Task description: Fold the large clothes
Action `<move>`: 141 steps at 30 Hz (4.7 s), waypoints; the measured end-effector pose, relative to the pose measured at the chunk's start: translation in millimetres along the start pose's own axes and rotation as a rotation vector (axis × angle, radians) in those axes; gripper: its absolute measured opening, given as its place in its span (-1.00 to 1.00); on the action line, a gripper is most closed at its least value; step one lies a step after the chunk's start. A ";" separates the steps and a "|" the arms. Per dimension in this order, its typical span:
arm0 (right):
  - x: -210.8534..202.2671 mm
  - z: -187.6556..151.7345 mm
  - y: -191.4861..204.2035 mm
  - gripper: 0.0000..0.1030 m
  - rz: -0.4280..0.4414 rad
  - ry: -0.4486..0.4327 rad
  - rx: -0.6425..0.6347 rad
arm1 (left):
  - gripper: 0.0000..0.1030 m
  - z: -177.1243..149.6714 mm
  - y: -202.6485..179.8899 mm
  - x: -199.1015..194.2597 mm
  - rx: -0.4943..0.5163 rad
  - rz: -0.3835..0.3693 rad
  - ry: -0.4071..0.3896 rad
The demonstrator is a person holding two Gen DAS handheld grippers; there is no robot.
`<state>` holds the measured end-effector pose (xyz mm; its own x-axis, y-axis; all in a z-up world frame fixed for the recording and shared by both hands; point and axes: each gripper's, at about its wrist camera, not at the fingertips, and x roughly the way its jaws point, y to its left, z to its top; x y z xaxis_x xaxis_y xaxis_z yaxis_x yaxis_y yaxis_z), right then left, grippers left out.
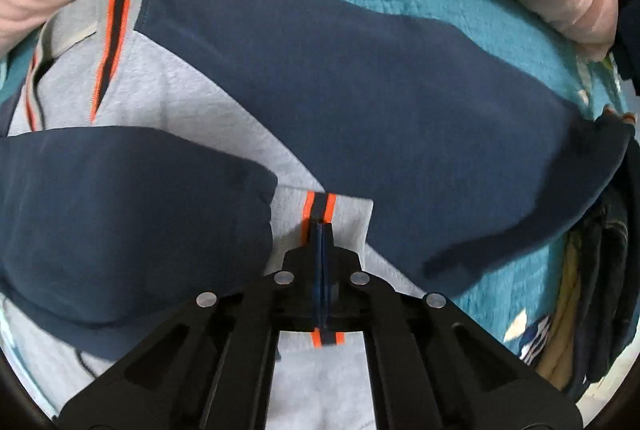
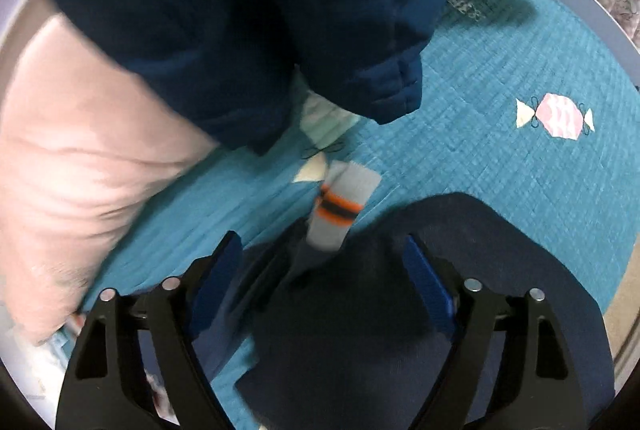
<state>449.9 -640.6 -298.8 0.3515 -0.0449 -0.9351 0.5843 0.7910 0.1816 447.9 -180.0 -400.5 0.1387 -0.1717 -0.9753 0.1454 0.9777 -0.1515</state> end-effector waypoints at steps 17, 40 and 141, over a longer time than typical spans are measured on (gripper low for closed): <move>-85.2 -42.7 25.6 -0.82 0.255 -0.207 -0.157 | -0.99 7.9 7.8 -2.1 -0.045 -0.036 -0.002; -229.9 -233.0 268.3 -0.83 0.525 -0.240 -0.491 | -0.98 -56.0 126.1 -227.2 -0.056 0.043 -0.326; 58.5 -323.0 279.2 -1.00 0.166 0.242 -0.558 | -0.96 -68.8 305.8 -89.5 -0.289 -0.098 -0.044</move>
<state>397.4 -225.3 -401.0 0.1907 0.1936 -0.9624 0.0433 0.9778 0.2052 412.6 142.6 -370.5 0.1812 -0.2657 -0.9469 -0.1232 0.9491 -0.2898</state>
